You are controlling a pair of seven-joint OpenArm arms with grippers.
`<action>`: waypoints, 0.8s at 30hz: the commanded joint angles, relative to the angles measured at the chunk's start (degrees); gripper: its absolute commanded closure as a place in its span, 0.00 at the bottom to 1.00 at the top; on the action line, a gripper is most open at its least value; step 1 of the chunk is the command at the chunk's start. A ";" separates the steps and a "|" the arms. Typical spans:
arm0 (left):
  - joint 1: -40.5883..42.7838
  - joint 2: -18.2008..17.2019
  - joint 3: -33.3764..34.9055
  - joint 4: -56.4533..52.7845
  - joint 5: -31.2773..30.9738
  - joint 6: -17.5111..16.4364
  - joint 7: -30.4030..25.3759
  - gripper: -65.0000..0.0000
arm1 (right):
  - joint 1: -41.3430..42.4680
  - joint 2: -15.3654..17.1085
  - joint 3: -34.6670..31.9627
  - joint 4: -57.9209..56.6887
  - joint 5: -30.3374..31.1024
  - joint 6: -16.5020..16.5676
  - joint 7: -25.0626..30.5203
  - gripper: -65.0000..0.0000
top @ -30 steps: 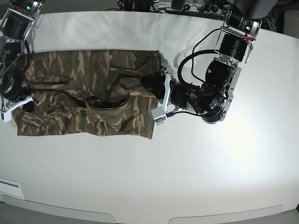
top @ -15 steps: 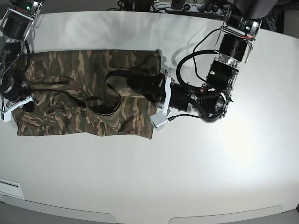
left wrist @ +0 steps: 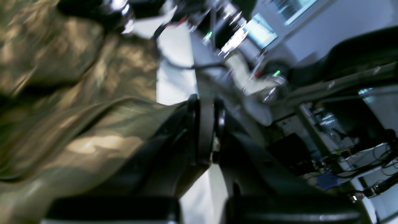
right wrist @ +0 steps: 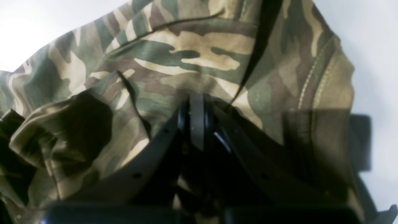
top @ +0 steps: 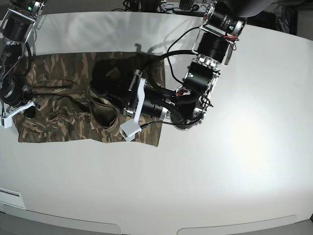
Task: Fold the T-shirt properly
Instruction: 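Fold the strip end further toward the right gripper with the left gripper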
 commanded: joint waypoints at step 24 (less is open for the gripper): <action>3.56 2.12 -0.81 0.90 25.73 -0.69 -0.68 0.73 | -1.57 -0.74 -0.79 -1.77 -4.31 0.22 -10.54 1.00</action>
